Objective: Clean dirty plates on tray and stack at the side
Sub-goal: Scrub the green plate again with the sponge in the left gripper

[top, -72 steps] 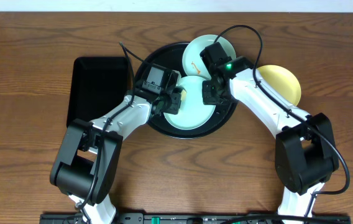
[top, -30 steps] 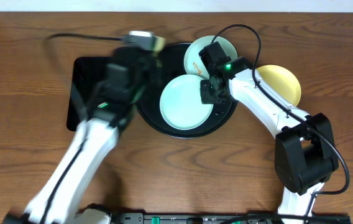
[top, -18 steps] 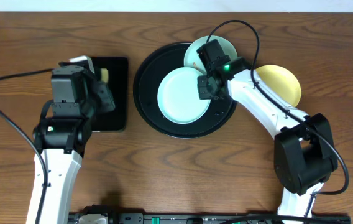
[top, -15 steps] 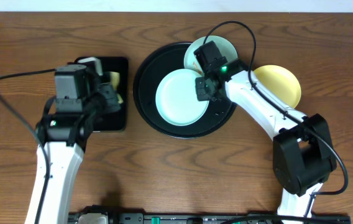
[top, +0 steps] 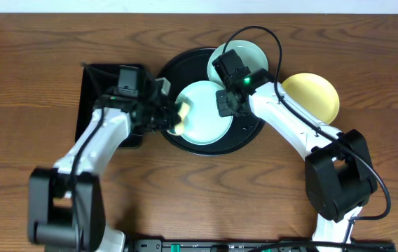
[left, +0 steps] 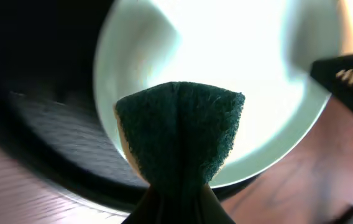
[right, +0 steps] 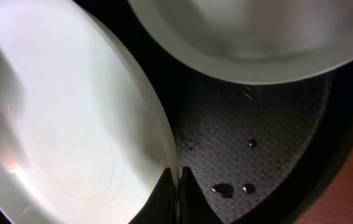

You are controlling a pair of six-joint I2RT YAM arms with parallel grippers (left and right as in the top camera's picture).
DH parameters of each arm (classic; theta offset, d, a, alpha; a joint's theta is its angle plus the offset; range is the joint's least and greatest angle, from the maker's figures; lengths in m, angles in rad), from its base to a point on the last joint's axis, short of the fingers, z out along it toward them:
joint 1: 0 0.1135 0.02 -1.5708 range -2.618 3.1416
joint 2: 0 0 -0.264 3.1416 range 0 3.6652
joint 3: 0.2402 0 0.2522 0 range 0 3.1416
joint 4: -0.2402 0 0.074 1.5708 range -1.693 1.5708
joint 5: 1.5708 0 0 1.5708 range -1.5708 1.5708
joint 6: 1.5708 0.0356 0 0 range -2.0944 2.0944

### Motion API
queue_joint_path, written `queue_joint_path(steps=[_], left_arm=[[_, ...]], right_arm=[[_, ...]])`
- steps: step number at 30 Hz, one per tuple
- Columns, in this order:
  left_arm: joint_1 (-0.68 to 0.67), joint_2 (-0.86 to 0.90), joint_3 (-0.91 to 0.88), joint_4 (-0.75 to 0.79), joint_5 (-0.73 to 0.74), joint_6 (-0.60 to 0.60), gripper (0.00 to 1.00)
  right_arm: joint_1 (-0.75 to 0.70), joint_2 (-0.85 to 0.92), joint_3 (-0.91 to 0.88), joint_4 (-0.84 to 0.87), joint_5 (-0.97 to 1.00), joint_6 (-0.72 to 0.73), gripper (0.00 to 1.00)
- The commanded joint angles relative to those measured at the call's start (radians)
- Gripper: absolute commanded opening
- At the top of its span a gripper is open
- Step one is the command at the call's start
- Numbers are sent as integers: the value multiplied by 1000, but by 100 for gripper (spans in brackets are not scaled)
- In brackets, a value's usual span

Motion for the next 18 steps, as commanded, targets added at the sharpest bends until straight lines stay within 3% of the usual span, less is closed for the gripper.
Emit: queue_joint_path(steps=[1, 10, 18], left_arm=[[3, 51, -2, 6, 178, 2, 8], [3, 63, 3, -56, 343, -63, 7], [2, 116, 3, -82, 343, -63, 8]], right_arm=[[-4, 1, 2, -11, 49, -8, 1], [-4, 1, 2, -20, 64, -8, 1], [-4, 1, 2, -20, 64, -7, 1]])
